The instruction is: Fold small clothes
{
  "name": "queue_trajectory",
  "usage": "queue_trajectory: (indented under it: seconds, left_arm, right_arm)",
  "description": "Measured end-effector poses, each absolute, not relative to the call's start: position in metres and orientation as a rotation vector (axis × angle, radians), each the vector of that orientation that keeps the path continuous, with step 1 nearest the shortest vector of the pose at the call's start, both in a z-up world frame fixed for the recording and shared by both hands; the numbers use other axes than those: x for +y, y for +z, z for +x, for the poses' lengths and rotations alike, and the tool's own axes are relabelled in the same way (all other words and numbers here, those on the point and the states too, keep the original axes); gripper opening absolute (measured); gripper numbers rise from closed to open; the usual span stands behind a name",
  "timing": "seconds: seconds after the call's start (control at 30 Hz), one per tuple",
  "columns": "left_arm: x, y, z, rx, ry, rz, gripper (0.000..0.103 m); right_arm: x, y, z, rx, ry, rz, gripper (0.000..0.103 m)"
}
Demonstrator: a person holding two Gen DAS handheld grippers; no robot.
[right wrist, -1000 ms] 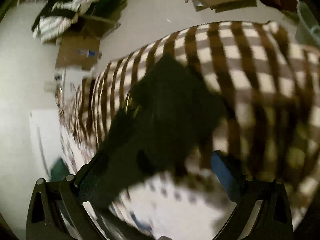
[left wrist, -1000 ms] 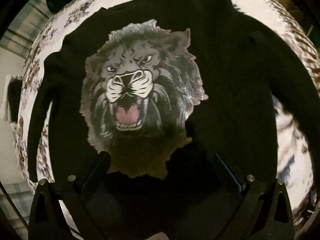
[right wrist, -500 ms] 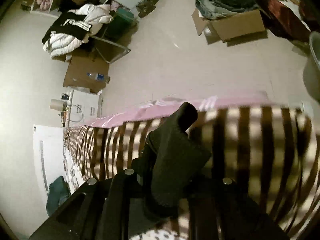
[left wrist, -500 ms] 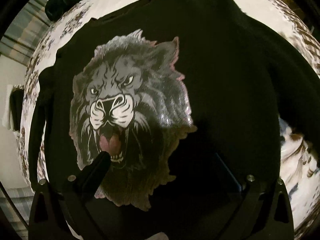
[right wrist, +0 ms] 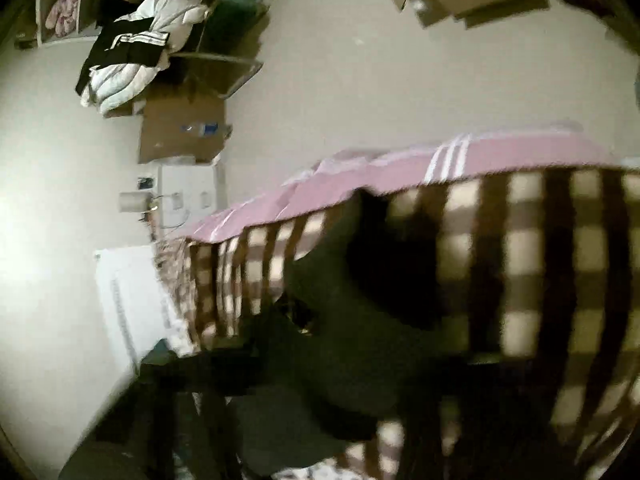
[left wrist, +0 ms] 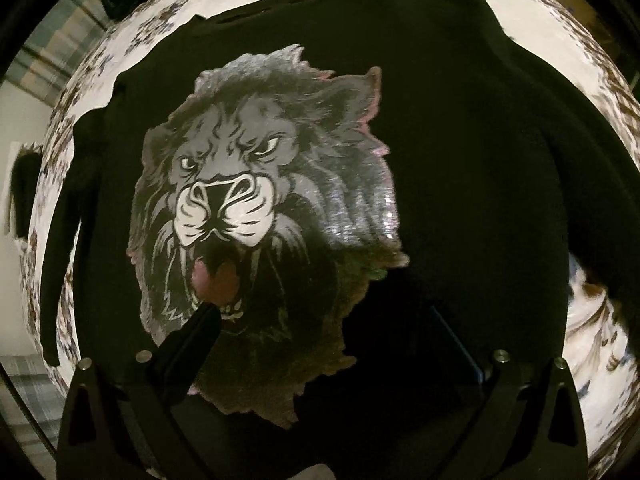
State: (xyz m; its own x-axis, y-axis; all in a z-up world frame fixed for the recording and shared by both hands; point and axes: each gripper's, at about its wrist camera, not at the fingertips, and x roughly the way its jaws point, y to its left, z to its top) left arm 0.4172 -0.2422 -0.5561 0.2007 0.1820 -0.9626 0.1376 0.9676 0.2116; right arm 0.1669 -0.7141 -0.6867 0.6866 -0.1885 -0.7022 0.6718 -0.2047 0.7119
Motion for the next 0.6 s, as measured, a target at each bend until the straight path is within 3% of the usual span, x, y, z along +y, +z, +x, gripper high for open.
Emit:
queue_trajectory:
  seconds: [0.1, 0.27, 0.43, 0.6]
  left_arm:
    - [-0.234, -0.551, 0.418, 1.361, 0.034, 0.247, 0.103]
    - [-0.205, -0.540, 0.425, 1.330, 0.063, 0.175, 0.103]
    - [-0.153, -0.531, 0.427, 1.322, 0.119, 0.096, 0.103]
    - [-0.086, -0.528, 0.423, 1.330, 0.207, 0.032, 0.103]
  right_arm:
    - [-0.711, -0.656, 0.171, 0.440, -0.867, 1.499, 0.018]
    - [-0.689, -0.553, 0.221, 0.527, -0.869, 1.178, 0.018]
    - [-0.624, -0.466, 0.337, 0.624, -0.732, 0.858, 0.017]
    - [-0.508, -0.434, 0.475, 0.711, -0.518, 0.611, 0.015]
